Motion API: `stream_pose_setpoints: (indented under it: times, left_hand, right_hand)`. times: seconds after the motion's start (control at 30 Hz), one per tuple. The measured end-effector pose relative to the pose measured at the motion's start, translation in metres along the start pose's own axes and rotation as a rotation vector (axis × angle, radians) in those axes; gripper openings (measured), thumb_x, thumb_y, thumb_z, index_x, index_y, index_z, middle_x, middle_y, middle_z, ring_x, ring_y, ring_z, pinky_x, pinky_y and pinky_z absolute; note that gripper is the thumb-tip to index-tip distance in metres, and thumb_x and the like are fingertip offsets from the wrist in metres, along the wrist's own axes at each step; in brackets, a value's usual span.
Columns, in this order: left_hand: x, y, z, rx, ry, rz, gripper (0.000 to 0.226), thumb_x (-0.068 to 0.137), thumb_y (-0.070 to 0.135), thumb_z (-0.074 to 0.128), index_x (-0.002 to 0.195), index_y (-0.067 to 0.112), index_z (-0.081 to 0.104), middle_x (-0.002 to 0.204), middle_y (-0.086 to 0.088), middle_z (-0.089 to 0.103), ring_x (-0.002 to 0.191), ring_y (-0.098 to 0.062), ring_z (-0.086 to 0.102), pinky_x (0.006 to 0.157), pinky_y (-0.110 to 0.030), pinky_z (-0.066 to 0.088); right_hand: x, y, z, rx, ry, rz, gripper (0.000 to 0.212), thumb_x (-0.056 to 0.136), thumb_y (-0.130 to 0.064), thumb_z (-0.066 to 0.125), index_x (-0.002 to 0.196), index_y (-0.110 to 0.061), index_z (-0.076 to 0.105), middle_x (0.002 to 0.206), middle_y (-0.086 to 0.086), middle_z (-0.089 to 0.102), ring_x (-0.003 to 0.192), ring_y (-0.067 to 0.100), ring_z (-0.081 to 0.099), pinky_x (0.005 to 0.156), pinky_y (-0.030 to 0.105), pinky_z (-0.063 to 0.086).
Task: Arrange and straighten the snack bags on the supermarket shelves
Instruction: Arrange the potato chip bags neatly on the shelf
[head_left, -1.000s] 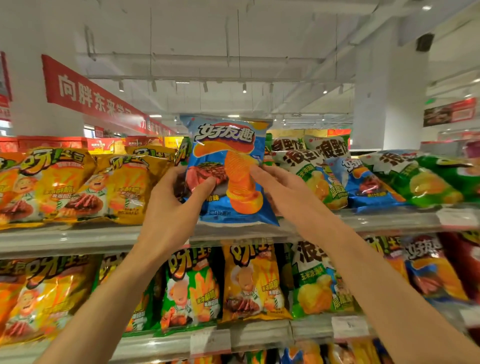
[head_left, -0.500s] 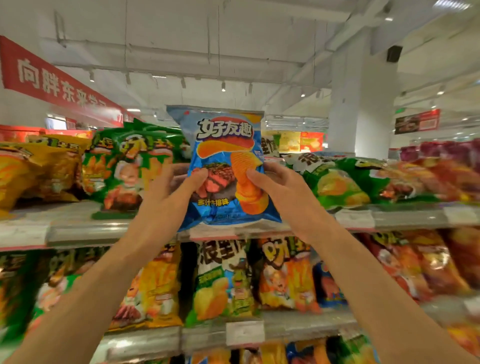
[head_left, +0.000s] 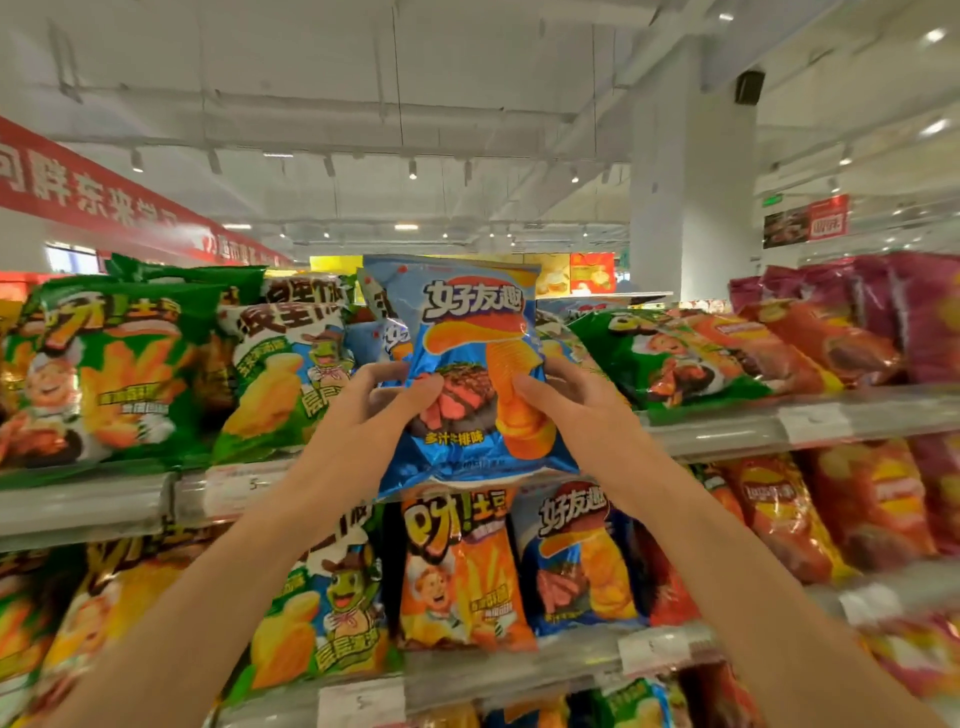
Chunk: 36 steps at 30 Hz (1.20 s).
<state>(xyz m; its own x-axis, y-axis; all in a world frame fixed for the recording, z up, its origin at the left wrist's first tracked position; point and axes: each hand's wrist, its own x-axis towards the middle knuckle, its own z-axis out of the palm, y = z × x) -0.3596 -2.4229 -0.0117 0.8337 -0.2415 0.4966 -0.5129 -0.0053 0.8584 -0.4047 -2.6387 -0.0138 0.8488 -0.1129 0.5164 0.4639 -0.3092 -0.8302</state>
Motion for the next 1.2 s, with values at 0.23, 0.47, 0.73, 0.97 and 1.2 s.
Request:
stream_pose_setpoints:
  times: [0.23, 0.47, 0.73, 0.97, 1.2]
  left_hand:
    - [0.005, -0.008, 0.01, -0.054, -0.073, 0.024, 0.067, 0.067, 0.064, 0.072, 0.124, 0.032, 0.058, 0.108, 0.002, 0.076, 0.1, -0.022, 0.073, 0.099, -0.048, 0.054]
    - [0.003, -0.019, 0.04, -0.096, -0.074, 0.011, 0.059, 0.073, 0.056, 0.069, 0.124, 0.027, 0.06, 0.102, 0.001, 0.076, 0.091, -0.018, 0.073, 0.085, -0.035, 0.057]
    - [0.012, -0.018, 0.108, -0.063, -0.014, 0.003, 0.056, 0.076, 0.056, 0.067, 0.122, 0.025, 0.061, 0.077, 0.008, 0.071, 0.074, -0.006, 0.068, 0.075, -0.028, 0.05]
    - [0.03, 0.001, 0.18, 0.068, 0.148, 0.051, 0.044, 0.086, 0.054, 0.068, 0.122, 0.029, 0.061, 0.099, 0.011, 0.073, 0.08, 0.009, 0.067, 0.066, -0.01, 0.046]
    - [0.048, 0.015, 0.199, 0.082, 0.341, 0.052, 0.04, 0.091, 0.05, 0.067, 0.124, 0.028, 0.062, 0.11, 0.009, 0.072, 0.1, -0.007, 0.068, 0.073, -0.02, 0.045]
  right_hand:
    - [-0.008, -0.001, -0.016, -0.024, 0.052, 0.003, 0.012, 0.1, -0.029, 0.061, 0.099, -0.041, 0.059, 0.085, -0.028, 0.072, 0.078, -0.014, 0.068, 0.069, 0.005, 0.05]
    - [-0.02, 0.012, -0.039, -0.037, 0.054, 0.012, 0.014, 0.1, -0.033, 0.059, 0.114, -0.035, 0.064, 0.102, -0.023, 0.076, 0.095, -0.003, 0.071, 0.079, 0.013, 0.054]
    - [-0.014, 0.036, -0.101, -0.096, 0.064, -0.037, 0.034, 0.1, -0.04, 0.058, 0.128, -0.023, 0.063, 0.115, -0.012, 0.074, 0.102, 0.001, 0.07, 0.086, 0.016, 0.054]
    - [0.021, 0.045, -0.164, -0.153, 0.002, -0.125, 0.04, 0.099, -0.049, 0.057, 0.133, -0.028, 0.059, 0.116, -0.015, 0.072, 0.101, -0.002, 0.069, 0.084, 0.016, 0.053]
    - [0.061, 0.04, -0.219, -0.446, 0.097, -0.131, 0.065, 0.095, -0.07, 0.043, 0.141, -0.024, 0.051, 0.119, -0.008, 0.063, 0.104, 0.013, 0.062, 0.082, 0.031, 0.047]
